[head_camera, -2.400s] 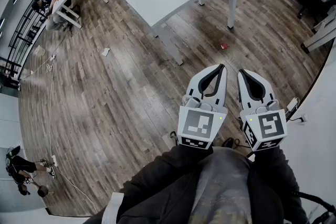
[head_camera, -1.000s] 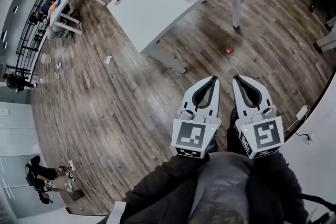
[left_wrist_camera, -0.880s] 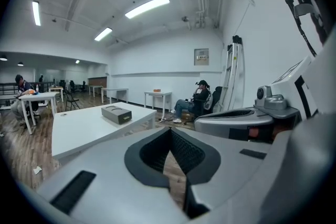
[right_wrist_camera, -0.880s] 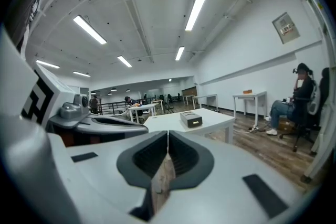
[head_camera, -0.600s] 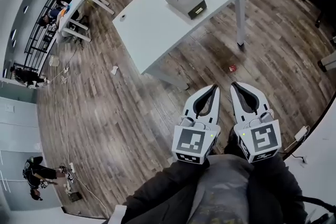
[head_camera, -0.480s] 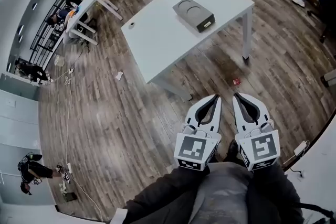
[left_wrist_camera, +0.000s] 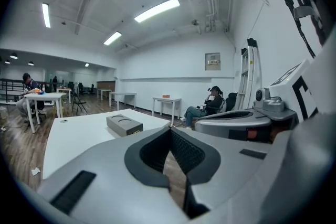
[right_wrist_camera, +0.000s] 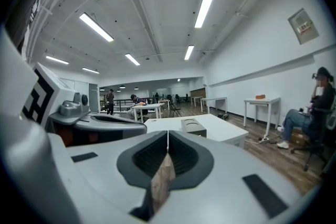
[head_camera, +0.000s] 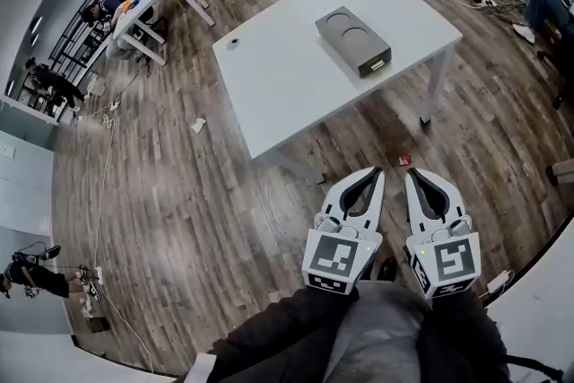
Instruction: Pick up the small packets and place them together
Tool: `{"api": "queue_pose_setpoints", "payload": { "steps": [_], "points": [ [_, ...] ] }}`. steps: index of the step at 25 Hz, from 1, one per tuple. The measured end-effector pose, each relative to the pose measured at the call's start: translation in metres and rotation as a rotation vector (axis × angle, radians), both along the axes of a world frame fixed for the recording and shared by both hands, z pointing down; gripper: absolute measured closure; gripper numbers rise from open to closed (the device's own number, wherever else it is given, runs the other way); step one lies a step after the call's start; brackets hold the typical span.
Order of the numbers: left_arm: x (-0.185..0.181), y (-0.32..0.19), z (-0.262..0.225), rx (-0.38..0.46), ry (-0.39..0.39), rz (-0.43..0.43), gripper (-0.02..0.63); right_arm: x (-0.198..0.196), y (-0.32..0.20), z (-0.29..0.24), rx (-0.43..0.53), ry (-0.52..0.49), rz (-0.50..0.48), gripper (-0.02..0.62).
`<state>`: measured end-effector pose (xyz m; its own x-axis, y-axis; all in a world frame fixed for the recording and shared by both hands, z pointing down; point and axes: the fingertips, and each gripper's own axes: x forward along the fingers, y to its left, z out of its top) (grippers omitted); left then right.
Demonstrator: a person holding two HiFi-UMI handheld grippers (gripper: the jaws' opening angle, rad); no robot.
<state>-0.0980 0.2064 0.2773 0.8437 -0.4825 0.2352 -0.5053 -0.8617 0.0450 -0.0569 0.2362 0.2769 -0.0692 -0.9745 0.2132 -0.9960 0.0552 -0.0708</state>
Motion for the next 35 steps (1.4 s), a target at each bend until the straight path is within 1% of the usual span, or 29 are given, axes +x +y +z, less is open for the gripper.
{"api": "queue_pose_setpoints", "payload": {
  "steps": [4, 9, 15, 19, 24, 30, 35],
  "points": [
    [0.011, -0.038, 0.007, -0.014, 0.000, 0.018, 0.603, 0.009, -0.039, 0.010, -0.023, -0.006, 0.014, 0.589],
    [0.018, -0.079, 0.020, -0.043, -0.006, 0.023, 0.603, 0.011, -0.081, 0.026, -0.060, -0.022, 0.004, 0.589],
    [0.029, -0.118, 0.023, -0.050, 0.016, 0.048, 0.603, 0.018, -0.125, 0.028, -0.065, -0.002, 0.010, 0.589],
    [0.033, -0.139, 0.019, -0.037, 0.037, 0.061, 0.603, 0.020, -0.145, 0.025, -0.055, 0.016, 0.019, 0.589],
    [0.045, -0.154, 0.011, -0.028, 0.050, 0.069, 0.603, 0.041, -0.157, 0.014, -0.042, 0.035, 0.052, 0.589],
    [0.072, -0.176, 0.009, -0.020, 0.038, 0.052, 0.603, 0.073, -0.181, 0.011, -0.026, 0.030, 0.049, 0.589],
    [0.098, -0.204, 0.008, -0.010, 0.014, -0.013, 0.603, 0.101, -0.215, 0.009, -0.012, 0.020, -0.021, 0.589]
  ]
}}
